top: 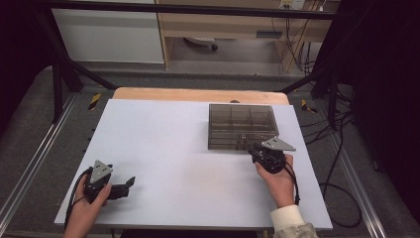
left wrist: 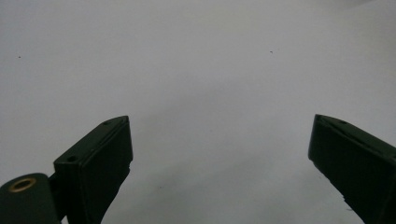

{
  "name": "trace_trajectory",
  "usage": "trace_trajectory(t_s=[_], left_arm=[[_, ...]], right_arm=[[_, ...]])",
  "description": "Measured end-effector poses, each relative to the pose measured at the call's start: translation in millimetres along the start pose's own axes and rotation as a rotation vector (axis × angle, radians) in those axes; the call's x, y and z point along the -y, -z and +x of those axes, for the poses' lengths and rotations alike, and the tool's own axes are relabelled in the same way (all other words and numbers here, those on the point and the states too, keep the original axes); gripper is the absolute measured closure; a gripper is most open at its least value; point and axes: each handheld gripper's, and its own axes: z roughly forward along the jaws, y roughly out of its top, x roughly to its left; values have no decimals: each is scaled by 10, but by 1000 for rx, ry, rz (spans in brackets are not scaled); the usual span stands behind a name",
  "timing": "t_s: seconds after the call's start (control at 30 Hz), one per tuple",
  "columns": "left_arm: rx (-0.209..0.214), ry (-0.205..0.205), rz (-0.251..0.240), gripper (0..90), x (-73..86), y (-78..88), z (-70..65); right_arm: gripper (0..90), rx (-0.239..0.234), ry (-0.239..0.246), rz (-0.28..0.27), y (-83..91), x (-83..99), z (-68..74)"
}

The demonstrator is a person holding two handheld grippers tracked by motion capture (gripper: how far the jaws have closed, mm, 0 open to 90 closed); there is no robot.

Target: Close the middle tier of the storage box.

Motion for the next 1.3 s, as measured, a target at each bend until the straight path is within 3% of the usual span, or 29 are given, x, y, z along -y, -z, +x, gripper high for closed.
trace_trajectory(t_s=[1.3], left_arm=[[2, -2, 3, 62, 0, -3, -4]], right_arm=[[410, -33, -20, 40, 5, -65, 121]])
